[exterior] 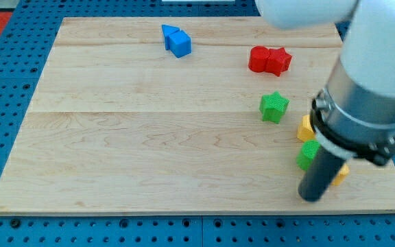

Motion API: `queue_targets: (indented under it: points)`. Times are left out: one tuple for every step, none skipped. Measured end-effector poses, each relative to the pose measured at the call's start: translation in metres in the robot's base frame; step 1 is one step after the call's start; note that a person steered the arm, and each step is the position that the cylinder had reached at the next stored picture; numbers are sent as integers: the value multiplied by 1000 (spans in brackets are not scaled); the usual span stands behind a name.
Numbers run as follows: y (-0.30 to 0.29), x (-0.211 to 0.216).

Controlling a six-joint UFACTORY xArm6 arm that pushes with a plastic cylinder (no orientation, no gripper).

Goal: Slide yellow heart along with green circle a bit up

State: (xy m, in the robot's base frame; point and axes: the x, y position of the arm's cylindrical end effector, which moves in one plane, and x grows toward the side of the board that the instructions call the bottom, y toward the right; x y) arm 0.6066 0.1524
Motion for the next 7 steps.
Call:
queue_targets:
  points:
    - [24, 11]
    - [45, 1]
    - [38, -12]
    - [43, -33]
    - [43, -48]
    - [39, -58]
    - [39, -67]
